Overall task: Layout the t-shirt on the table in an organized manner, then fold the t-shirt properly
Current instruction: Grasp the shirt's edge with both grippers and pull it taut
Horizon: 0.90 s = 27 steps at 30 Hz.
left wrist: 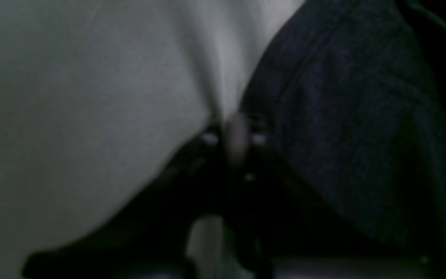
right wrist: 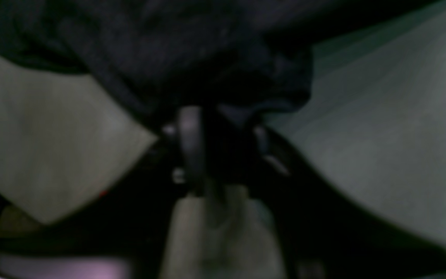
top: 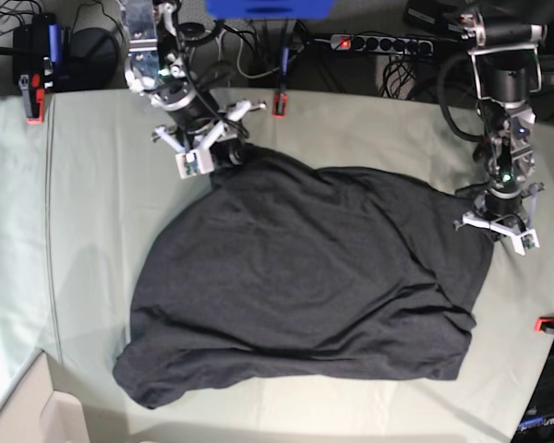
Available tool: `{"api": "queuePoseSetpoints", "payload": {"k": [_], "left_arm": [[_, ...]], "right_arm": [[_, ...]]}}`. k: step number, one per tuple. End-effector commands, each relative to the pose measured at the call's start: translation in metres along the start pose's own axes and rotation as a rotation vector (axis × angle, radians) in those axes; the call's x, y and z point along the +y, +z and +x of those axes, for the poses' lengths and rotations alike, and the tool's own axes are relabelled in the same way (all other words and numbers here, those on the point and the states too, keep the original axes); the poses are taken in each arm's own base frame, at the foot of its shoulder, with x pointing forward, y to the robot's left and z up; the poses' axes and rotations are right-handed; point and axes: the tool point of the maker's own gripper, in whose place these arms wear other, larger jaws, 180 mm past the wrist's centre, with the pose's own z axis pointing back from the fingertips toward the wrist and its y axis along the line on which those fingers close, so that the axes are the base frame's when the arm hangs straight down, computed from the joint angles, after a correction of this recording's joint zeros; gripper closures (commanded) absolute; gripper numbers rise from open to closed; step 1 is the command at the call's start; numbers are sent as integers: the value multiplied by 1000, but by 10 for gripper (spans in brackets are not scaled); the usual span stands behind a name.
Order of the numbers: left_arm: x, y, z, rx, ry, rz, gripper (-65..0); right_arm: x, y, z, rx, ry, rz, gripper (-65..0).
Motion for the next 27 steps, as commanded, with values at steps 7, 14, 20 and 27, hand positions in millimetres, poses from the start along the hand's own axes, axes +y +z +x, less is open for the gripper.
{"api": "queuePoseSetpoints", "payload": {"k": [7, 14, 20, 27], "left_arm": [[36, 14, -3, 15, 45, 72, -1], [47, 55, 28, -122, -17, 58, -1], [65, 77, 41, -174, -34, 86, -1], [113, 89, 55, -215, 14, 197, -1]], "right_arm": [[10, 23, 11, -61, 9, 20, 0], [16, 63, 47, -168, 62, -2, 0], [22, 86, 47, -173, 74, -12, 0], [24, 110, 14, -81, 108, 6, 0]]}}
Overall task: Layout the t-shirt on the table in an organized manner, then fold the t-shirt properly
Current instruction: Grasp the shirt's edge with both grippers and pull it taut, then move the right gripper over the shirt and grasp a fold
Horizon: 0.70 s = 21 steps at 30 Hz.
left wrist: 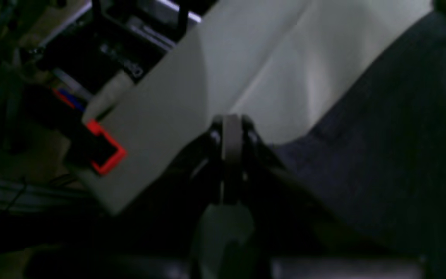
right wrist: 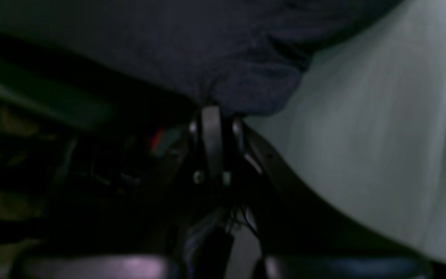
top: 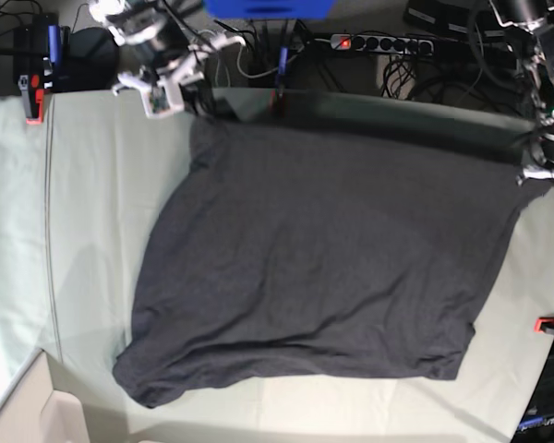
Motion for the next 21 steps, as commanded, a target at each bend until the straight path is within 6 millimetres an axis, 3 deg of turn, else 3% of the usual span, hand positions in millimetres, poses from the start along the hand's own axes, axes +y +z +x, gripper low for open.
{"api": "queuePoseSetpoints", "payload": {"k": [1, 6, 10, 13, 17, 21], "left_arm": [[10, -2, 24, -67, -7, 19, -1], [19, -2, 31, -85, 7, 42, -1], [18, -2, 31, -86, 7, 41, -1], [18, -2, 30, -83, 5, 41, -1], [19, -1, 29, -81, 3, 41, -1], [19, -1, 28, -80, 1, 42, -1]], "right_arm": [[8, 6, 8, -38, 8, 42, 0], [16, 14, 3, -17, 35, 75, 0], [15, 15, 13, -45, 39, 68, 0], [22, 18, 48, -134, 57, 74, 0], [63, 4, 108, -298, 104, 198, 0], [105, -33, 126, -281, 344, 282, 0]]}}
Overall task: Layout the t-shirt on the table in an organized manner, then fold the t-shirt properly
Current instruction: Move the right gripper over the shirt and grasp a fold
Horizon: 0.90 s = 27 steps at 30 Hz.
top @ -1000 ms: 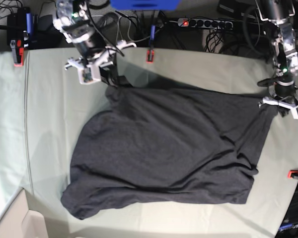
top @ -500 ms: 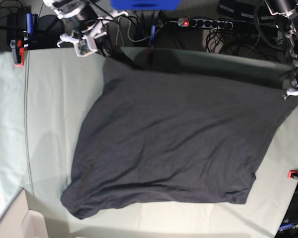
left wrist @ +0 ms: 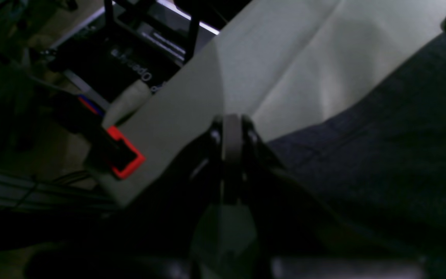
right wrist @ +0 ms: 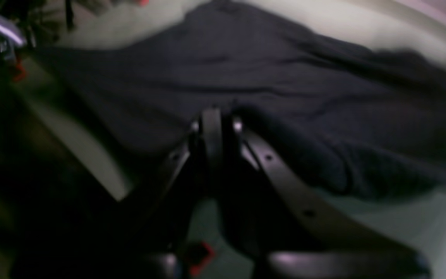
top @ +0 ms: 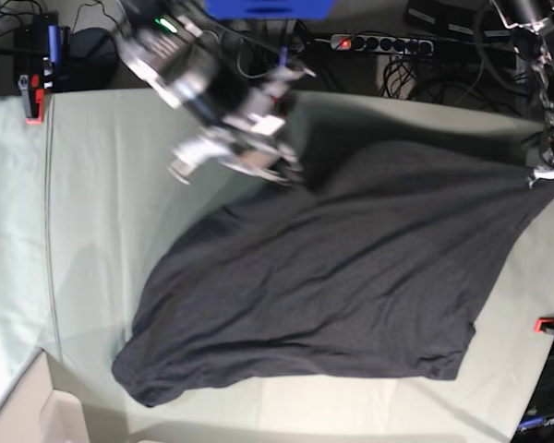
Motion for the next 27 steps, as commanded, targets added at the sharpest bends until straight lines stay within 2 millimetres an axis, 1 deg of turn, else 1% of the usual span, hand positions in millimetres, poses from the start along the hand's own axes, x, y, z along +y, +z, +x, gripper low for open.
{"api": "queuePoseSetpoints", "payload": {"k": [1, 3, 6, 9, 10, 13, 16, 18, 19, 22, 24, 25, 27], "left_arm": [[5, -2, 20, -60, -13, 9, -1], [5, -2, 18, -54, -12, 11, -1], [4, -1, 17, -54, -15, 10, -1], [5, -1, 15, -49, -17, 11, -1], [9, 1, 11, -39, -23, 16, -1], [10, 1, 9, -33, -25, 17, -1], [11, 1, 8, -32, -30, 18, -1], [10, 1, 9, -33, -31, 17, -2], [10, 1, 9, -33, -31, 17, -2], [6, -1, 14, -44, -26, 12, -2], [5, -3, 16, -49, -21, 13, -2], [7, -3, 18, -52, -26, 13, -2], [6, -3, 18, -52, -29, 11, -2]], "right_arm": [[9, -11, 16, -28, 30, 26, 0], [10, -32, 17, 33, 76, 16, 0], [10, -50, 17, 78, 93, 30, -3], [19, -61, 4, 126, 106, 67, -92], [21, -62, -1, 140, 105, 74, -128], [35, -67, -19, 185, 103, 114, -248], [42, -67, -25, 197, 107, 137, -341], [42, -65, -27, 203, 99, 132, -381], [42, -64, -30, 210, 99, 134, -389], [42, -55, -47, 247, 106, 136, -391], [43, -54, -55, 265, 106, 141, -391], [45, -53, -63, 285, 104, 149, -391], [42, -52, -78, 324, 100, 148, -391]]}}
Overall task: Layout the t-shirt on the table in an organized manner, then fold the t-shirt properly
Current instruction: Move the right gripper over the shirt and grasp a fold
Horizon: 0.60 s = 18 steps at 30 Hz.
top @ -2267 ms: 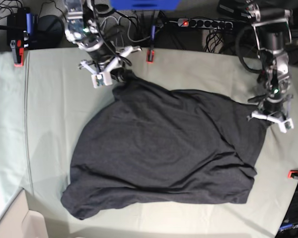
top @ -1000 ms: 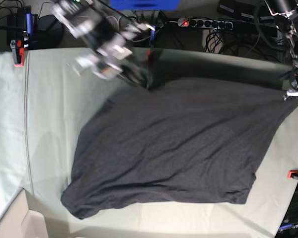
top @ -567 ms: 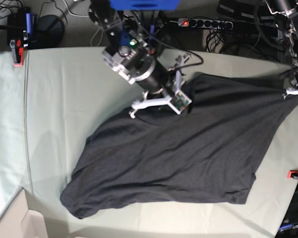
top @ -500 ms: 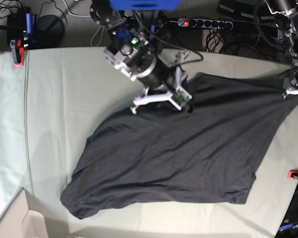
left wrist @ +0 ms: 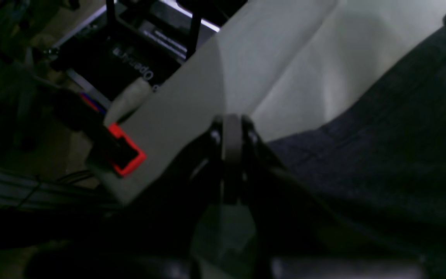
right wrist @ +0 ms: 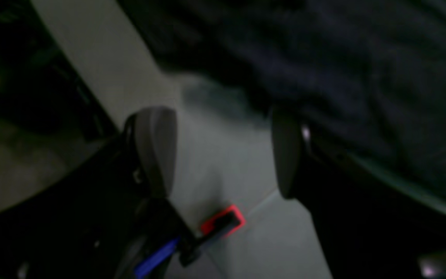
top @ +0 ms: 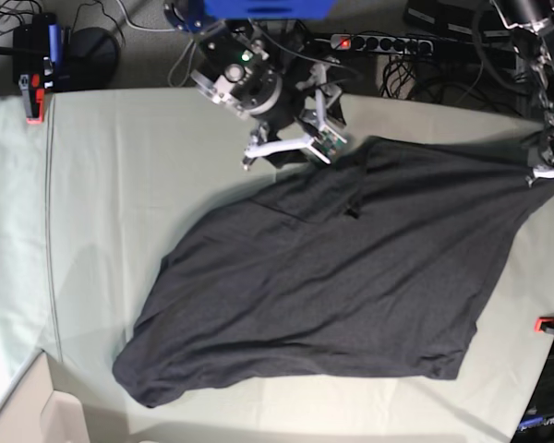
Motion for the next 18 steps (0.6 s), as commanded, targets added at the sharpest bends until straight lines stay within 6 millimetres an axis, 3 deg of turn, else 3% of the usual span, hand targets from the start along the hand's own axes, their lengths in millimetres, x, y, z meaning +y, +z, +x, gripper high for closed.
{"api": "queuePoseSetpoints", "payload": {"k": [1, 3, 7, 13, 18], "left_arm": [[5, -2, 21, -61, -19, 7, -2], [6, -2, 21, -61, -19, 9, -2], [6, -2, 21, -61, -19, 9, -2], [6, -2, 20, -59, -18, 10, -2], [7, -2, 20, -60, -17, 11, -2]], "right_arm": [[-2, -1, 8, -32, -9, 6, -391], [-6, -4, -2, -6, -30, -3, -391], [-22, -12, -2, -15, -73, -33, -391], [-26, -28, -15, 5, -117, -24, -391], [-29, -36, -12, 9, -132, -22, -390]]}}
